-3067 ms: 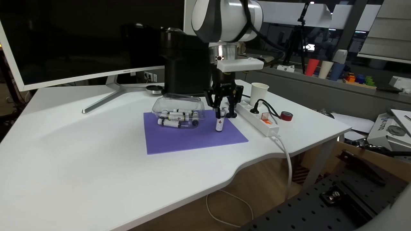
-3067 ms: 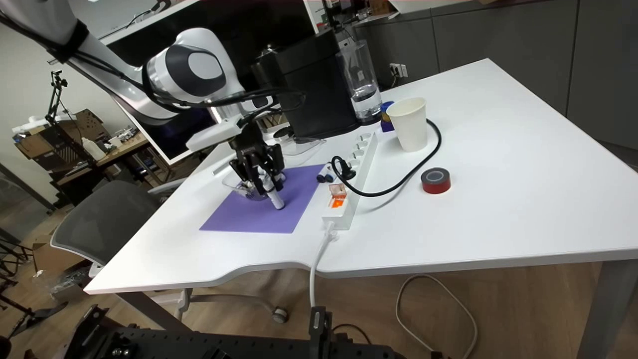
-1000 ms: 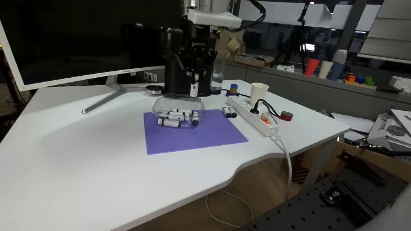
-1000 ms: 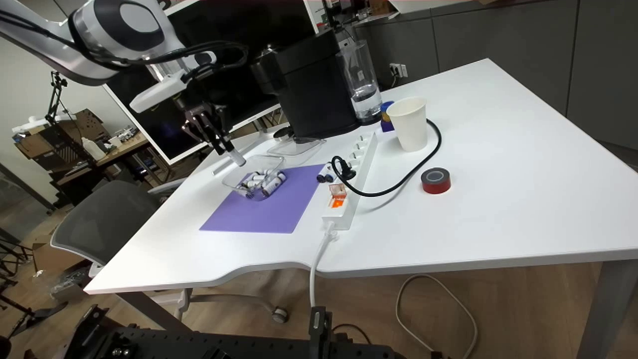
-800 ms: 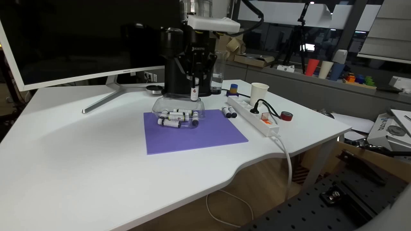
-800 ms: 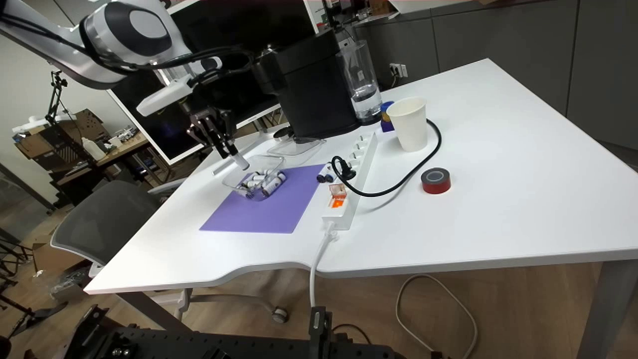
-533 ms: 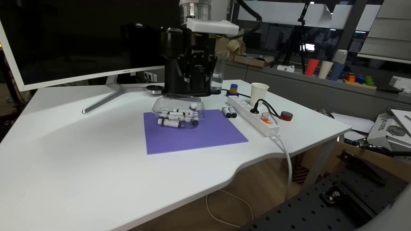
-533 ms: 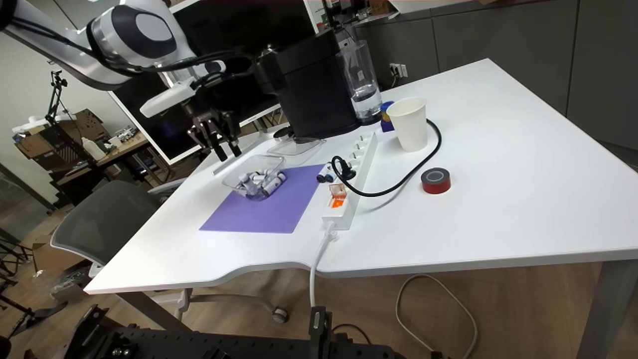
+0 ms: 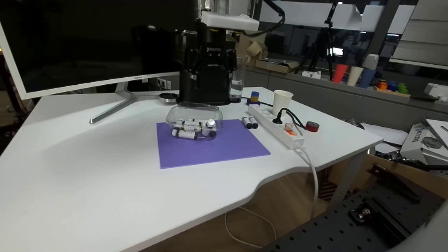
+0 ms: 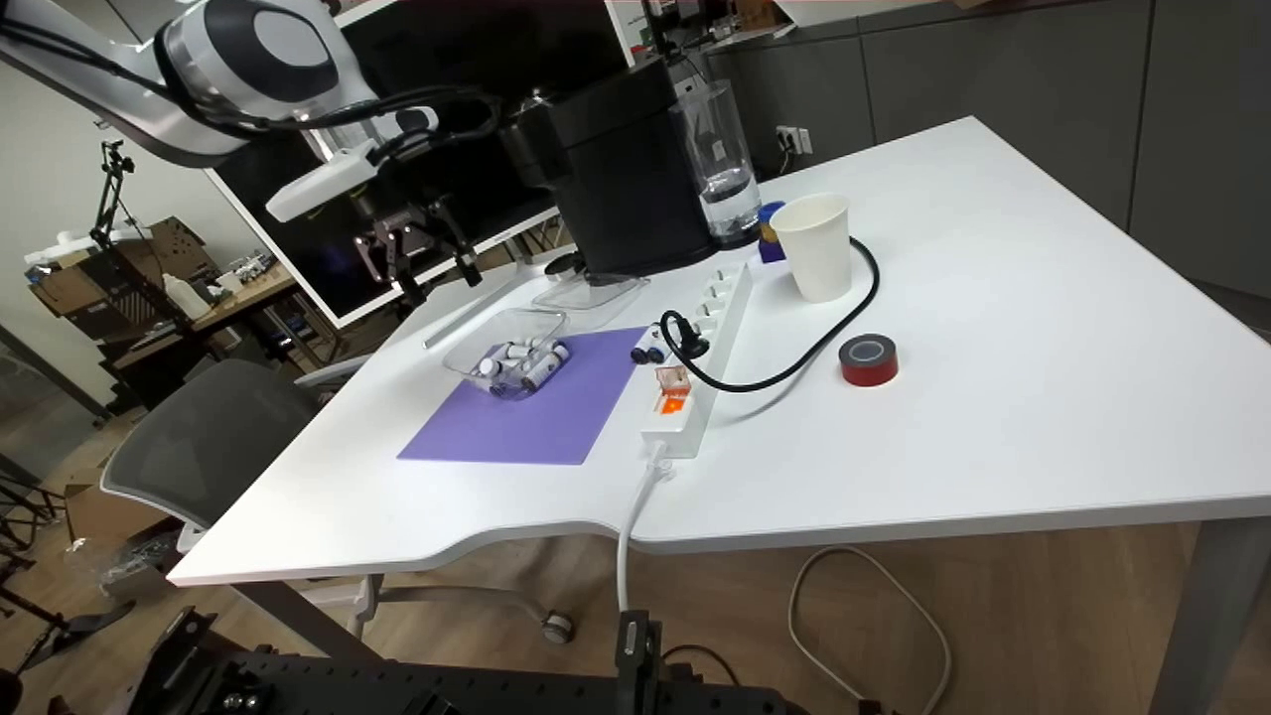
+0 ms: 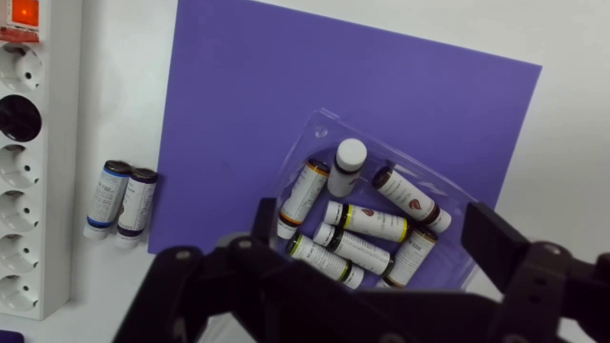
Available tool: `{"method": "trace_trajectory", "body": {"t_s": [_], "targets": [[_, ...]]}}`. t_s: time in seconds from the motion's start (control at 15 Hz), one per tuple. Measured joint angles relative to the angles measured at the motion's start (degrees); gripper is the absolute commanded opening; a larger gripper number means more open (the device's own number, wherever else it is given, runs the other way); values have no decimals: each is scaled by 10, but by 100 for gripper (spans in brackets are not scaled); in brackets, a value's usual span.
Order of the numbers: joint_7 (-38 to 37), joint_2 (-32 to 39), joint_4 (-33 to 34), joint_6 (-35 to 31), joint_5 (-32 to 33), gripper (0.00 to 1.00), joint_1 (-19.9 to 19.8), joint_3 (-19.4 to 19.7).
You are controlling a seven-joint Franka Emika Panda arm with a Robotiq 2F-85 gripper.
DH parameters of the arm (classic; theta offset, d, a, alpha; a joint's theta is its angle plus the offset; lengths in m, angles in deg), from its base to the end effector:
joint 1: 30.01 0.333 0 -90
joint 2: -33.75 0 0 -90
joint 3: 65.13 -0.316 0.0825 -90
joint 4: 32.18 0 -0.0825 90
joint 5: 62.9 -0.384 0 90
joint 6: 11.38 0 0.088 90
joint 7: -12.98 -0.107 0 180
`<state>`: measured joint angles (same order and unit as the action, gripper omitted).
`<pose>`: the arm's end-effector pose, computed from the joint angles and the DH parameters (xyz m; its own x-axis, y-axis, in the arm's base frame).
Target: Take the upright bottle and put it in the clear bowl
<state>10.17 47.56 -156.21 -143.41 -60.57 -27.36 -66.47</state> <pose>0.5499 0.0375 0.2756 0.9938 0.0474 -0.1002 0.0503 -0.9984 0.0267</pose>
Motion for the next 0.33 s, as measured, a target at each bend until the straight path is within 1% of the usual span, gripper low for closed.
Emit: {"method": "trace_trajectory", "body": {"t_s": [0.33], "targets": [[-35, -58, -21, 27, 0, 100, 2, 0]]}}
